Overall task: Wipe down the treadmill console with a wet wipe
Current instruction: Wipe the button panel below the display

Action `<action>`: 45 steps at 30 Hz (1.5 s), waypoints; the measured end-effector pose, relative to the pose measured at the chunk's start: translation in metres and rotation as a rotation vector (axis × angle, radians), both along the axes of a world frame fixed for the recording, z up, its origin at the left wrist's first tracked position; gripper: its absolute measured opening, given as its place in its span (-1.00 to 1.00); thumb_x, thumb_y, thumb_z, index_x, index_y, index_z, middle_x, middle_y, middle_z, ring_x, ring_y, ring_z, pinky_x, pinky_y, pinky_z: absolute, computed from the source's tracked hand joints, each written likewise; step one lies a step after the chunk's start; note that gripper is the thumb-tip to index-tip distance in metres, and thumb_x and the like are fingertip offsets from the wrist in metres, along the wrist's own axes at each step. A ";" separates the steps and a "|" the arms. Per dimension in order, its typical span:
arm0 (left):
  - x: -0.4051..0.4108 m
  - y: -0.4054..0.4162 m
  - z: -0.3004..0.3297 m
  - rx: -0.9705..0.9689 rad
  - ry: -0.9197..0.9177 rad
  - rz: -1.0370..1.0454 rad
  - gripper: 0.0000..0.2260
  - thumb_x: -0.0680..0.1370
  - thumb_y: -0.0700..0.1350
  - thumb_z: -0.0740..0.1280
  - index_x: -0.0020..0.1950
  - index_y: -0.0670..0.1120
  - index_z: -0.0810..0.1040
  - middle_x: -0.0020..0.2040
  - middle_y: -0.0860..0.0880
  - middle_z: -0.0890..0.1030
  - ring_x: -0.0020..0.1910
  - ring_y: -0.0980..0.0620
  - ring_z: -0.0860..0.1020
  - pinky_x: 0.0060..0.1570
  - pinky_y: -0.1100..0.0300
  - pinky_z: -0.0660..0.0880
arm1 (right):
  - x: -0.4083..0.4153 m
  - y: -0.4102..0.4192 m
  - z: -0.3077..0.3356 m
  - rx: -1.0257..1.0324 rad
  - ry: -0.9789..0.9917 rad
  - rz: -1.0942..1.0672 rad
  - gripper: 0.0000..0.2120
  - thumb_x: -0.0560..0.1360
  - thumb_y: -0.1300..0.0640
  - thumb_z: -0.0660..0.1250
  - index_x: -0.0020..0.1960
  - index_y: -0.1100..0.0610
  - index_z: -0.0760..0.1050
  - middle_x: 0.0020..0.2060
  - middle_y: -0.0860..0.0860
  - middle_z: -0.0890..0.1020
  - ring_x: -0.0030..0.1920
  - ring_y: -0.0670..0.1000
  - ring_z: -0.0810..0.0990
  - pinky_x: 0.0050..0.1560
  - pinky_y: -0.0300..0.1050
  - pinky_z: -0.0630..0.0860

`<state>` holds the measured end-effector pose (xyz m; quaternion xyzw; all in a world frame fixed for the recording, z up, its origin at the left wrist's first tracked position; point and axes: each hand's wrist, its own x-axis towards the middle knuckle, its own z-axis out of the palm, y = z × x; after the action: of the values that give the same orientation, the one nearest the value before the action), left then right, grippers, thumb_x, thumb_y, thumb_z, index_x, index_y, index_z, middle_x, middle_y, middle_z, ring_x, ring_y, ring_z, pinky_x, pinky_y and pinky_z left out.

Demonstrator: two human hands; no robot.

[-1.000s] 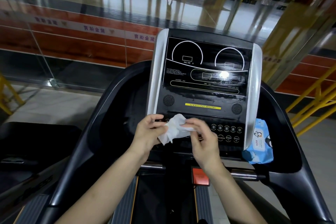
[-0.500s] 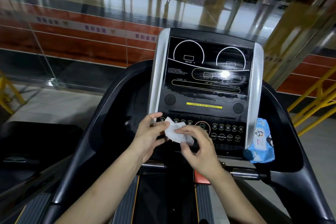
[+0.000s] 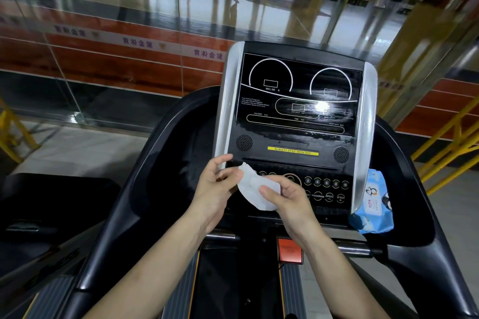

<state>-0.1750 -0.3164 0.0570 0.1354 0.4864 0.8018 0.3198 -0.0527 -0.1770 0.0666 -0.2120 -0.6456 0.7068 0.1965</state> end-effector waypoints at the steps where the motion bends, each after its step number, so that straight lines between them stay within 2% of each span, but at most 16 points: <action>1: 0.001 0.000 0.000 -0.015 -0.004 0.011 -0.68 0.59 -0.28 0.44 0.31 -0.08 0.54 -0.11 -0.09 0.61 0.12 -0.11 0.66 0.29 -0.05 0.59 | 0.000 0.001 -0.001 -0.021 0.008 -0.013 -0.79 0.45 0.15 0.52 0.07 0.03 0.72 0.07 0.17 0.73 0.09 0.23 0.68 0.16 0.17 0.57; 5: 0.005 0.002 -0.001 -0.144 0.120 0.017 -0.95 0.63 -0.21 0.42 0.04 -0.06 0.63 -0.03 -0.12 0.62 0.06 -0.09 0.63 0.22 -0.08 0.61 | -0.001 0.000 -0.001 -0.070 0.047 -0.053 -0.84 0.51 0.25 0.46 0.06 0.10 0.71 0.05 0.12 0.73 0.11 0.18 0.68 0.27 0.26 0.53; 10: 0.012 0.001 0.006 -0.276 0.284 -0.079 -0.82 0.70 -0.02 0.30 0.21 0.06 0.68 0.11 0.12 0.73 0.13 0.21 0.66 0.16 0.21 0.55 | -0.002 -0.001 0.001 -0.025 0.068 -0.063 -0.81 0.56 0.33 0.40 0.11 0.15 0.68 0.01 0.08 0.75 0.08 0.13 0.69 0.23 0.13 0.56; 14: 0.011 -0.001 0.001 -0.306 0.393 -0.174 -0.68 0.52 0.16 0.49 0.27 0.19 0.66 0.28 0.13 0.65 0.33 0.19 0.56 0.37 0.16 0.44 | -0.002 -0.004 0.003 0.003 0.066 -0.039 -0.81 0.56 0.35 0.40 0.13 0.17 0.64 -0.01 0.16 0.75 -0.02 0.08 0.71 0.06 -0.05 0.61; 16: 0.009 0.000 -0.002 -0.280 0.395 -0.171 -0.67 0.53 0.04 0.53 0.30 0.12 0.66 0.28 0.07 0.66 0.31 0.15 0.58 0.34 0.18 0.47 | -0.003 -0.006 0.003 0.024 0.063 -0.059 -0.79 0.55 0.35 0.43 0.11 0.11 0.64 -0.01 0.14 0.76 -0.02 0.08 0.71 0.09 0.01 0.61; 19: 0.011 0.002 -0.003 -0.218 0.344 -0.137 -0.71 0.57 -0.22 0.49 0.27 0.01 0.66 0.09 0.06 0.71 0.17 0.13 0.64 0.19 0.29 0.51 | -0.003 -0.005 0.001 0.084 0.059 -0.120 -0.73 0.51 0.34 0.48 0.08 0.01 0.66 0.03 0.11 0.74 0.05 0.10 0.71 0.19 0.11 0.61; 21: 0.011 0.002 -0.004 -0.237 0.305 -0.115 -0.69 0.57 -0.23 0.49 0.27 0.03 0.65 -0.03 0.03 0.70 0.10 0.14 0.65 0.15 0.27 0.51 | -0.003 -0.004 -0.002 0.137 0.022 -0.138 -0.68 0.51 0.31 0.50 0.18 -0.01 0.65 0.08 0.03 0.72 0.10 0.06 0.71 0.21 0.03 0.62; 23: 0.009 0.001 -0.005 -0.245 0.271 -0.119 -0.69 0.58 -0.17 0.49 0.29 0.07 0.65 0.00 -0.04 0.74 0.10 0.08 0.68 0.20 0.20 0.53 | -0.002 -0.003 -0.004 0.167 -0.026 -0.119 -0.59 0.54 0.24 0.50 0.32 -0.05 0.59 0.12 -0.06 0.69 0.16 -0.05 0.67 0.22 -0.12 0.59; 25: 0.008 -0.001 -0.007 -0.262 0.286 -0.133 -0.72 0.60 -0.14 0.48 0.29 0.09 0.64 0.02 -0.06 0.75 0.13 0.08 0.68 0.21 0.24 0.54 | -0.001 0.000 -0.005 0.128 -0.063 -0.053 -0.58 0.57 0.18 0.46 0.39 -0.06 0.55 0.18 -0.10 0.69 0.22 -0.11 0.64 0.26 -0.18 0.53; 28: 0.011 0.001 -0.007 -0.262 0.293 -0.082 -0.78 0.59 -0.19 0.47 0.23 -0.01 0.64 -0.10 0.00 0.74 -0.04 0.24 0.67 0.00 0.44 0.50 | 0.000 0.000 -0.006 -0.073 -0.036 0.012 -0.75 0.61 0.21 0.39 0.27 0.10 0.64 0.10 0.09 0.74 0.14 0.11 0.69 0.12 -0.07 0.61; 30: 0.012 0.005 -0.008 -0.271 0.308 -0.038 -0.84 0.58 -0.24 0.47 0.15 -0.12 0.65 -0.11 -0.05 0.70 -0.09 0.24 0.65 -0.01 0.46 0.48 | 0.001 0.000 -0.008 -0.095 -0.018 -0.009 -0.82 0.60 0.22 0.39 0.17 0.16 0.68 0.07 0.21 0.73 0.10 0.24 0.69 0.12 0.06 0.64; 34: 0.016 0.016 -0.019 -0.331 0.448 -0.026 -0.92 0.58 -0.19 0.49 0.02 -0.03 0.69 -0.03 -0.05 0.70 -0.01 0.17 0.62 0.11 0.31 0.48 | 0.011 0.002 -0.007 -0.259 0.049 -0.016 -0.75 0.58 0.23 0.40 0.24 0.28 0.64 0.14 0.32 0.68 0.16 0.24 0.68 0.25 0.14 0.60; 38: 0.018 0.032 -0.025 -0.410 0.687 -0.031 -0.90 0.59 -0.11 0.48 0.08 0.06 0.70 0.05 0.10 0.68 0.08 0.18 0.63 0.21 0.22 0.51 | 0.025 0.016 -0.013 -0.266 0.070 -0.100 -0.78 0.57 0.25 0.41 0.18 0.31 0.65 0.11 0.32 0.69 0.11 0.21 0.70 0.18 0.06 0.62; 41: 0.016 0.051 -0.020 -0.555 1.031 -0.026 -0.81 0.63 -0.01 0.42 0.24 0.06 0.66 0.19 0.15 0.62 0.19 0.15 0.58 0.28 0.15 0.49 | 0.040 0.045 -0.020 -0.134 0.033 -0.389 -0.91 0.51 0.23 0.50 0.01 0.20 0.70 -0.03 0.15 0.74 0.01 0.11 0.71 0.10 0.03 0.62; 43: 0.016 0.064 -0.018 -0.622 1.276 0.001 -0.74 0.65 0.01 0.36 0.33 0.03 0.63 0.27 0.09 0.59 0.25 0.02 0.54 0.30 0.02 0.48 | 0.052 0.073 -0.024 0.090 -0.051 -0.655 -0.94 0.48 0.20 0.55 -0.10 0.11 0.68 -0.16 -0.03 0.74 -0.08 -0.01 0.69 0.02 -0.13 0.56; 45: 0.016 0.077 -0.015 -0.663 1.463 0.013 -0.70 0.66 0.01 0.33 0.38 0.01 0.59 0.34 0.03 0.56 0.32 -0.06 0.50 0.33 -0.08 0.45 | 0.060 0.101 -0.029 0.305 -0.083 -0.856 -0.93 0.51 0.13 0.52 -0.11 0.08 0.65 -0.20 -0.06 0.71 -0.15 -0.04 0.66 -0.05 -0.18 0.53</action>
<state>-0.1588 -0.2393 0.0416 0.5217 0.7862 0.3256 -0.0610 0.0077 -0.0759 0.0374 -0.4566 -0.6039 0.4495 0.4740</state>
